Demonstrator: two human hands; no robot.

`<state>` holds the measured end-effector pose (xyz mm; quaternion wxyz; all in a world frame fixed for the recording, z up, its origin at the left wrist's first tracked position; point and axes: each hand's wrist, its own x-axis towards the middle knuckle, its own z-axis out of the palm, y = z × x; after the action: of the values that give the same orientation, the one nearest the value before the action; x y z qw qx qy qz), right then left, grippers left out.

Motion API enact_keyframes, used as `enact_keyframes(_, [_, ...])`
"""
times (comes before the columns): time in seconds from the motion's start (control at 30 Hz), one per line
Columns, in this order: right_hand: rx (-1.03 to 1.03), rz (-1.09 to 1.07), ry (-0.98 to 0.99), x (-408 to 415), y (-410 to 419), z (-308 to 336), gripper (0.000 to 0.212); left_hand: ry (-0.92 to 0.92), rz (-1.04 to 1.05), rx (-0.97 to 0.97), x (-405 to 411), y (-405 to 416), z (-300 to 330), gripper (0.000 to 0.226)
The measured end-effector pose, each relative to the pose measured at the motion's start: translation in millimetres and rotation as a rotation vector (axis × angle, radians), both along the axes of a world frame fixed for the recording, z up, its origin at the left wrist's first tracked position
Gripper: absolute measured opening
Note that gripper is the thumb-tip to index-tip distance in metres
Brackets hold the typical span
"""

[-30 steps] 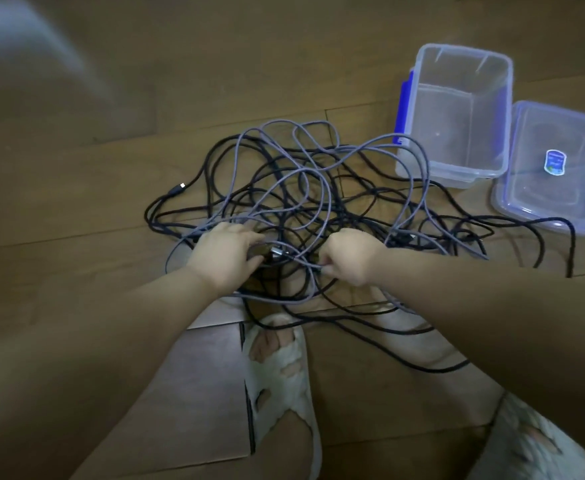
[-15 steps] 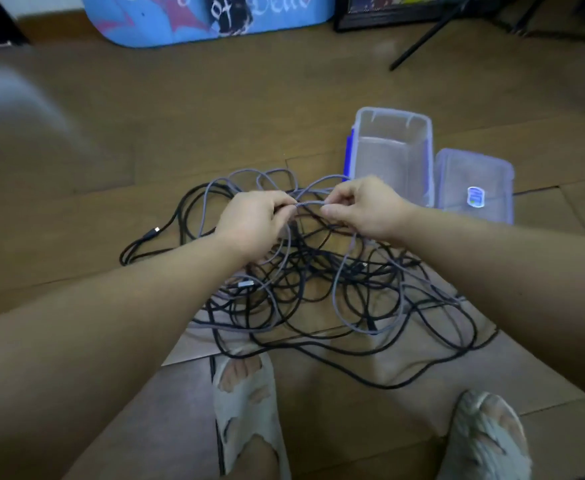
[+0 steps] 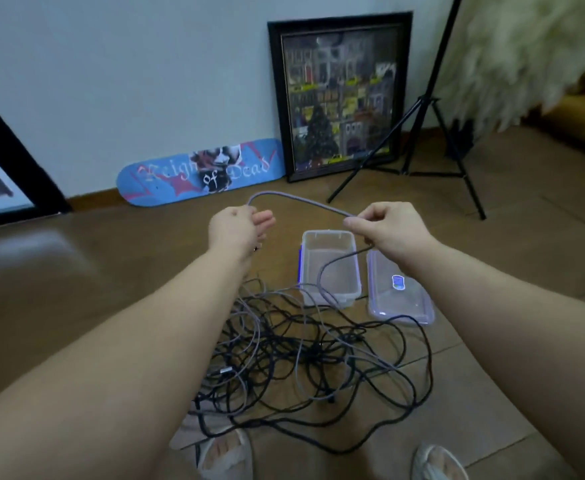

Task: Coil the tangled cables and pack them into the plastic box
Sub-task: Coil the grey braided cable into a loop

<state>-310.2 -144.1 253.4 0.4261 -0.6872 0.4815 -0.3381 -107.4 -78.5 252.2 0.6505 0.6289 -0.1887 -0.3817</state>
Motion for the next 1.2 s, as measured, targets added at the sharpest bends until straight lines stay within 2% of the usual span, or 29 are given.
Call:
enact_keyframes(0.1, [0.052,-0.059,-0.161,-19.4,11.4,27.1,0.014,0.345,0.112,-0.121,-9.0,10.8,29.0,0.020])
enact_keyframes(0.2, [0.218,-0.071,-0.328,-38.1,25.4,26.6,0.016,0.544,0.148,-0.189,-14.6,26.1,36.7,0.032])
enact_keyframes(0.3, [0.336,-0.082,-0.498,-46.9,36.5,17.3,0.013,0.576,0.082,-0.217,-25.4,37.1,38.2,0.023])
enact_keyframes(0.4, [0.327,-0.149,-0.624,-48.3,32.5,16.6,0.009,0.416,-0.059,-0.174,-39.0,39.3,37.6,0.017])
enact_keyframes(0.5, [0.268,-0.168,-0.517,-44.8,28.8,13.1,0.011,0.126,-0.159,-0.087,-53.6,31.2,33.5,0.013])
enact_keyframes(0.6, [0.166,-0.148,-0.340,-40.6,27.8,10.3,0.010,-0.030,-0.210,-0.032,-62.8,19.0,28.7,0.013])
enact_keyframes(0.73, [-0.008,-0.018,-0.096,-34.3,24.4,15.9,0.012,-0.066,-0.238,-0.029,-68.4,5.8,28.5,0.014])
enact_keyframes(0.9, [-0.097,0.232,0.237,-17.6,29.1,30.4,0.016,-0.160,-0.276,-0.003,-64.6,4.5,23.9,0.020])
enact_keyframes(1.03, [0.001,0.533,0.524,-7.5,38.0,49.8,0.014,-0.181,-0.299,0.029,-49.5,14.5,20.7,0.019])
enact_keyframes(1.1, [0.071,0.624,0.493,-6.0,42.4,54.8,0.013,-0.069,-0.314,-0.002,-45.8,19.7,23.6,0.019])
enact_keyframes(1.2, [0.215,0.601,0.088,-4.2,45.3,55.2,0.015,0.046,-0.381,-0.084,-46.3,27.9,31.2,0.019])
